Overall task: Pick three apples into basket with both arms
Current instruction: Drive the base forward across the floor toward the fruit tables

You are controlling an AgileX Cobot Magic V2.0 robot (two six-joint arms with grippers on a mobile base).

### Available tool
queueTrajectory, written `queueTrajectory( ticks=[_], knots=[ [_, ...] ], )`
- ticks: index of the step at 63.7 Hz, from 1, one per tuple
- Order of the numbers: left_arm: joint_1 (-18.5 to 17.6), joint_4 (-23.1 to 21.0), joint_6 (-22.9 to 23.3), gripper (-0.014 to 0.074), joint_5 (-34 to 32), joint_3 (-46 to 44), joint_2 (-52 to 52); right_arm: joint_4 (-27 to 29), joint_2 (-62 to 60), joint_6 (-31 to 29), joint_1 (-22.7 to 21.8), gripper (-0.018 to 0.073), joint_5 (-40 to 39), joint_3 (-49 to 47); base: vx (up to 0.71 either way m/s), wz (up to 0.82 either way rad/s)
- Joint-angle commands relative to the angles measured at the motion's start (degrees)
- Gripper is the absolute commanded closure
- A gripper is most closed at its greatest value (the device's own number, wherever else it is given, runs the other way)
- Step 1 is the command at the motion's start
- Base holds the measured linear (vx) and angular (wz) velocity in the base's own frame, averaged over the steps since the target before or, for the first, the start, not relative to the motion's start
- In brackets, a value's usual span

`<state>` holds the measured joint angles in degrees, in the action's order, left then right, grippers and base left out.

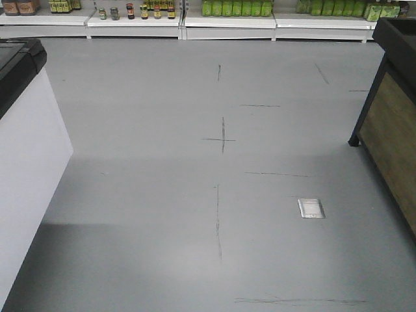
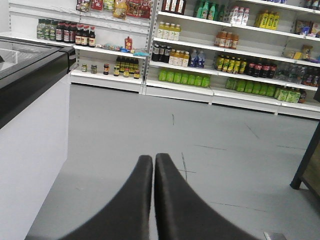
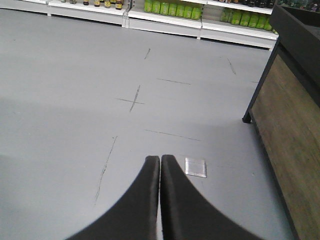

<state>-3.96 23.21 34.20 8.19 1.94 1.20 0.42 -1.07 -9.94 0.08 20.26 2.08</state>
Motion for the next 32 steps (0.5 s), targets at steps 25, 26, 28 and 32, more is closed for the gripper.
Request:
queueTrajectory(
  ticks=[25, 26, 28, 32],
  knots=[
    [-0.4, 0.2, 0.3, 0.0603, -4.2, -0.6, 0.4, -0.4, -0.3, -0.6, -0.1, 0.0568, -4.1, -1.8, 0.16, 0.09],
    [-0.4, 0.2, 0.3, 0.0603, -4.2, -0.6, 0.4, -0.4, -0.3, -0.6, -0.1, 0.0568, -4.1, -1.8, 0.19, 0.2],
    [-0.4, 0.2, 0.3, 0.0603, -4.2, -0.6, 0.4, -0.4, -0.3, -0.6, -0.1, 0.0568, -4.1, -1.8, 0.19, 0.2],
    [-0.4, 0.2, 0.3, 0.0603, -4.2, -0.6, 0.4, -0.4, -0.3, -0.6, -0.1, 0.0568, -4.1, -1.8, 0.19, 0.18]
  ],
)
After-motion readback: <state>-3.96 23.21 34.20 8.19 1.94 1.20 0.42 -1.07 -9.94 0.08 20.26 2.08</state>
